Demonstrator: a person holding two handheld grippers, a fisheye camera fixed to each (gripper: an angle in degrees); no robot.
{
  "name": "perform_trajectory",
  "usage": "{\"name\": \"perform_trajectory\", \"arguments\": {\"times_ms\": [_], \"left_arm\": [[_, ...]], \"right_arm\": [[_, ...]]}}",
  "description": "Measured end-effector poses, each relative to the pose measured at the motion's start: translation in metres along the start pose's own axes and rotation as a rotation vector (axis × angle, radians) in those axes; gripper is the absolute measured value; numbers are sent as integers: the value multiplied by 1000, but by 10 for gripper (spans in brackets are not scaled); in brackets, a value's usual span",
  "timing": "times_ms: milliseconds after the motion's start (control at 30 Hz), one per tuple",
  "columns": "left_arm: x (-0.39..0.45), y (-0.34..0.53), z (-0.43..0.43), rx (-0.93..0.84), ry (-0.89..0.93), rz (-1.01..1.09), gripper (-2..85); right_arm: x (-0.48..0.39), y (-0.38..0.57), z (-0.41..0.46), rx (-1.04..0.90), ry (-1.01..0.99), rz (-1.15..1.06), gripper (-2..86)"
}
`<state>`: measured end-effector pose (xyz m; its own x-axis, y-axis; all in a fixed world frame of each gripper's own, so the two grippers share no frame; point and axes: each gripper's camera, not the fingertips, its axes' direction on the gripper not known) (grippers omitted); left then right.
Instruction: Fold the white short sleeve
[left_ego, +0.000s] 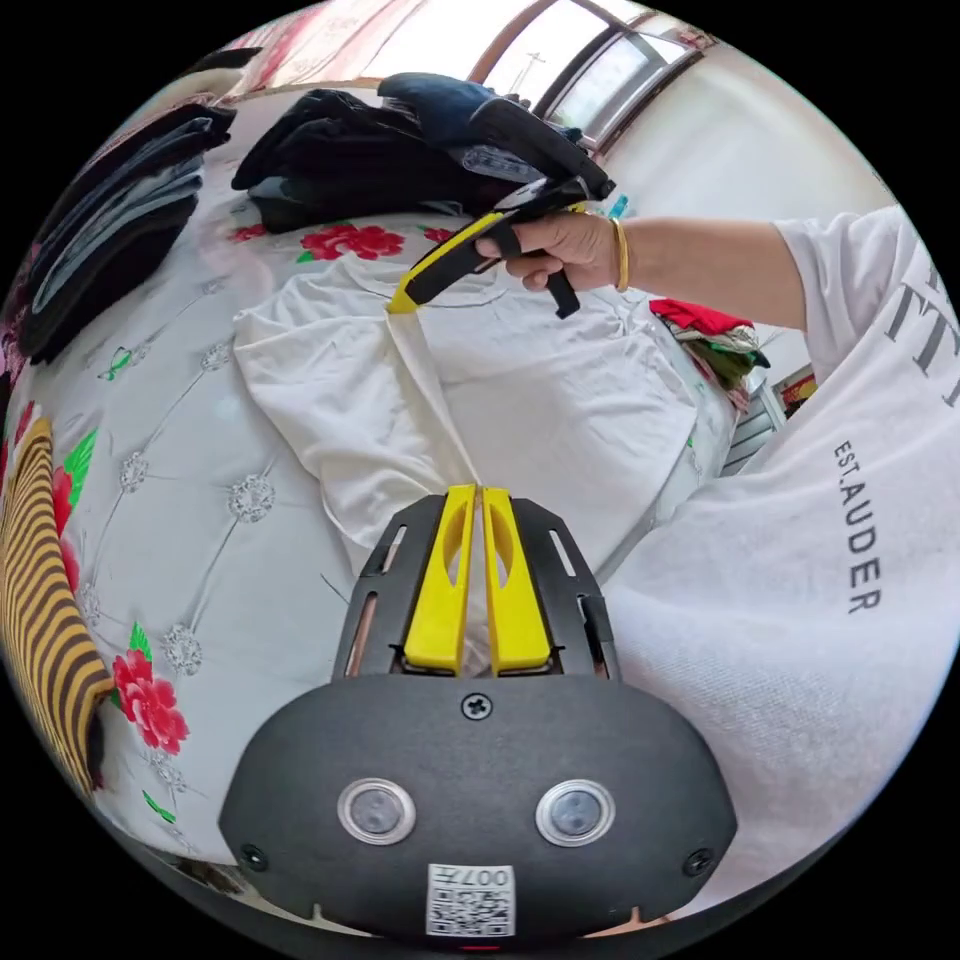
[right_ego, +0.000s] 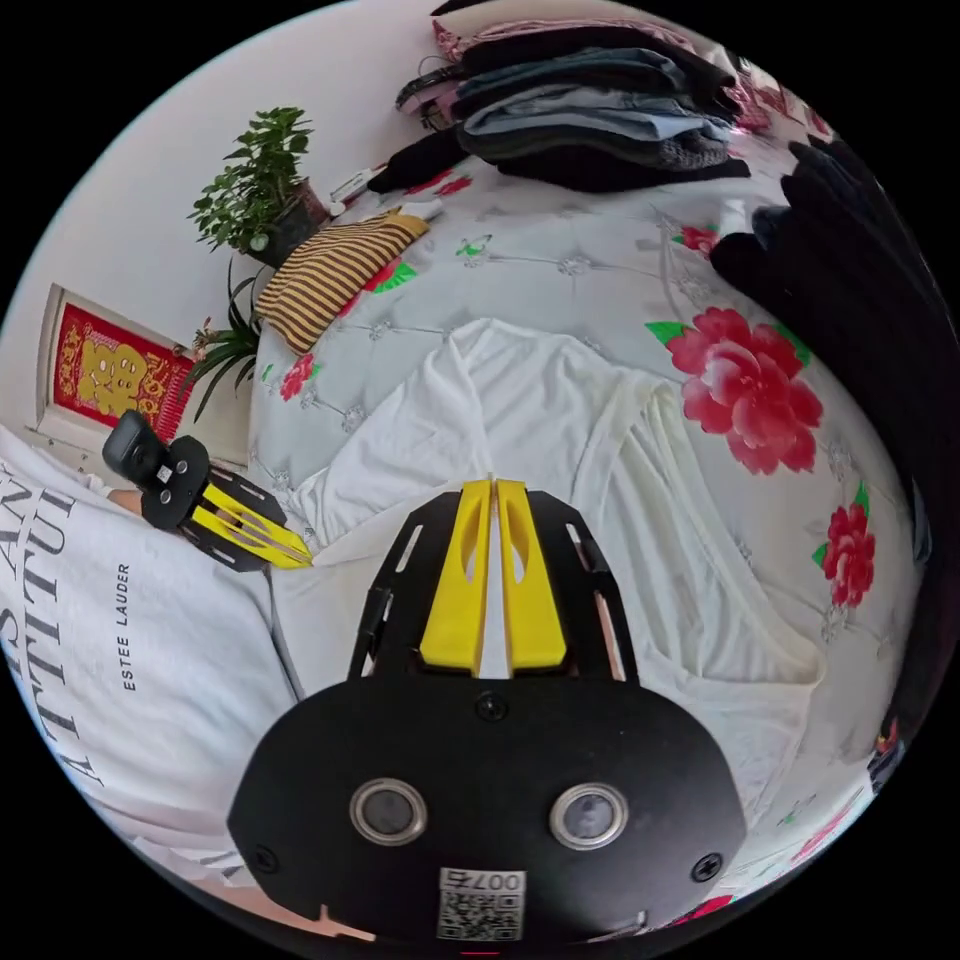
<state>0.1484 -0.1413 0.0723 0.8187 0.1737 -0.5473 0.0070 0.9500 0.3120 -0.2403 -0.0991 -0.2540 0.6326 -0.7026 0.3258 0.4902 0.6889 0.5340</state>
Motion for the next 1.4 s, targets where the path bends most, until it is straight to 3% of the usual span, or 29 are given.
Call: {"name": "perform_trajectory", "arguments": {"times_ms": [167,433,633,767,967,1100,1200,1400], "left_arm": [[16,-15,10,-60,22,48,-9],[10,-34,-42,126,-41,-10,25],[0,-52,6,-65,-14,9,64],[6,-57,2,-63,2,52,71],[3,-78,-48,42,-16,52,63],[-1,-130,-60,85,13,96,60],[12,-188,-46,66,17,181,66],[79,-316,3,35,109,329,72]], "right_arm": [[17,10,13,51,-1,139,-2],[20,5,25,158,63,284,-2],[15,27,57,204,-3,413,2],[-3,23,83,144,59,398,3],[-7,79,75,310,131,642,5],[6,174,57,436,325,1001,14],[22,238,58,510,364,1232,28],[46,261,96,582,305,1275,47]]}}
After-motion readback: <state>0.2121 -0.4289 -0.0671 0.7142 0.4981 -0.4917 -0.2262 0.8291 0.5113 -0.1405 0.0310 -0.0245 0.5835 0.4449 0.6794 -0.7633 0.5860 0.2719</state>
